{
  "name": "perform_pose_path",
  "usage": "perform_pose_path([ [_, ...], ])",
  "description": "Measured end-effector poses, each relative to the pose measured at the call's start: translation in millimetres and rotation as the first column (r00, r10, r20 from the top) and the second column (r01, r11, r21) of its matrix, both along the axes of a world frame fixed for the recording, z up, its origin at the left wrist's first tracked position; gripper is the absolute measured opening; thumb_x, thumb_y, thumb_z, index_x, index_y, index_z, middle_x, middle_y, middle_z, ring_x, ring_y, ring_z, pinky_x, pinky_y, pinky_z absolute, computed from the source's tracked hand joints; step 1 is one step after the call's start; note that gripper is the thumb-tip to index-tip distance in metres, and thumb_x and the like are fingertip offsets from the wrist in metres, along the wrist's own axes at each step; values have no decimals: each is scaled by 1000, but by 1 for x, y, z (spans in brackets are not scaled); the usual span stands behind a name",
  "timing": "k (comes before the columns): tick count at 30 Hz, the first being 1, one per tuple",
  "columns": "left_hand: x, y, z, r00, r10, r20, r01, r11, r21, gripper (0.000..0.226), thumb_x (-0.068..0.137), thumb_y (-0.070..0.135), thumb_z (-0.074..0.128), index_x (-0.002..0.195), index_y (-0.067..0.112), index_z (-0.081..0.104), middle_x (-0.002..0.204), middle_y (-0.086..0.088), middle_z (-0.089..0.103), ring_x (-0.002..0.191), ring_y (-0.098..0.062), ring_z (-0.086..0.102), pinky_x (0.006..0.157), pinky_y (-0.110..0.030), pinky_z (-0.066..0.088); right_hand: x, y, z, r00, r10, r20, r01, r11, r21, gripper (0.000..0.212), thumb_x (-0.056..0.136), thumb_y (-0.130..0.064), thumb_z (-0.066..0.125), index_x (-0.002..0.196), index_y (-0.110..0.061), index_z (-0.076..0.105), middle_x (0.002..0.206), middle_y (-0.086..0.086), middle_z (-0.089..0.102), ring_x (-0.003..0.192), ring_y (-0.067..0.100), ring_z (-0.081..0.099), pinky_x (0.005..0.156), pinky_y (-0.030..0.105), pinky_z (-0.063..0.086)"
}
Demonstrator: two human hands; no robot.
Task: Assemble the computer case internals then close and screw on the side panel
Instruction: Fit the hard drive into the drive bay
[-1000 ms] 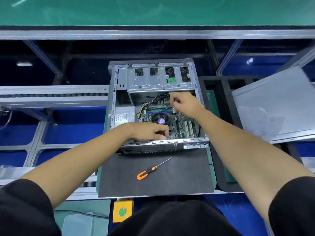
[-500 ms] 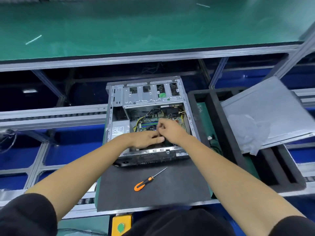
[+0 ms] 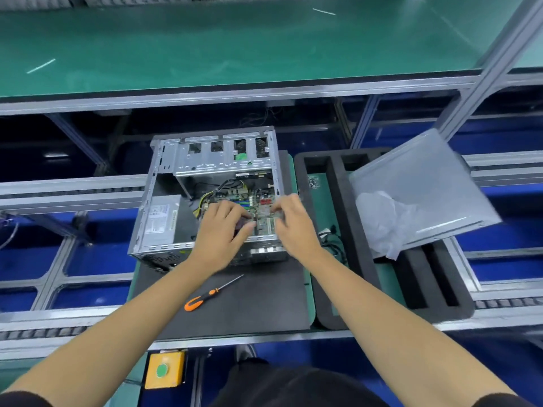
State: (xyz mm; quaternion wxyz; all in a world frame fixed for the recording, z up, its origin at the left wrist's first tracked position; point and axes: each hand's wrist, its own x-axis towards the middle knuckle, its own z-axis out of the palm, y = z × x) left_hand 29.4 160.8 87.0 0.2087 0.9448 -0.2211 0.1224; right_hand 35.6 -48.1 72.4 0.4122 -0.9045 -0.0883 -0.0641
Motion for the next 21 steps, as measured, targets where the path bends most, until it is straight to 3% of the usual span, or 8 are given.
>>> perform_pose_path([
  [3,-17,-32,-7,999,32,38,-34,999,43,20,97,39,56,110,25,60,115,4,51,106,-24,45,97,-37,30,-15,-46,-15,987,-160,-26,161,983,90,19,87,1,52,94,-16,53,100,-2,45,81,12,49,77,33,45],
  [8,-42,-73,-36,999,44,17,-46,989,139,31,87,27,69,115,23,56,125,1,44,108,-31,45,96,-39,31,-55,-119,-69,934,-219,-282,161,963,-214,13,91,-7,56,90,-21,54,102,-2,50,79,22,54,79,41,49],
  [13,-56,-94,-56,985,59,159,-86,982,168,37,84,24,66,118,19,53,126,-2,43,111,-29,43,94,-39,31,-94,-161,-110,866,-234,-441,80,937,-340,13,93,-13,56,99,-24,58,108,-5,47,105,22,55,86,35,39],
  [16,-58,-108,-62,969,-97,229,33,963,267,30,84,27,60,114,24,57,122,0,47,112,-27,46,99,-38,31,-99,-171,-118,885,-172,-433,5,933,-359,17,93,-13,58,100,-28,58,108,-7,45,107,18,52,91,33,39],
  [21,-40,-151,-56,951,-306,39,253,848,465,26,81,25,65,104,20,56,113,-5,53,101,-28,51,91,-37,38,-79,-176,-120,905,-135,-403,-45,912,-408,19,92,-13,58,108,-24,61,115,-1,49,111,22,47,92,34,39],
])
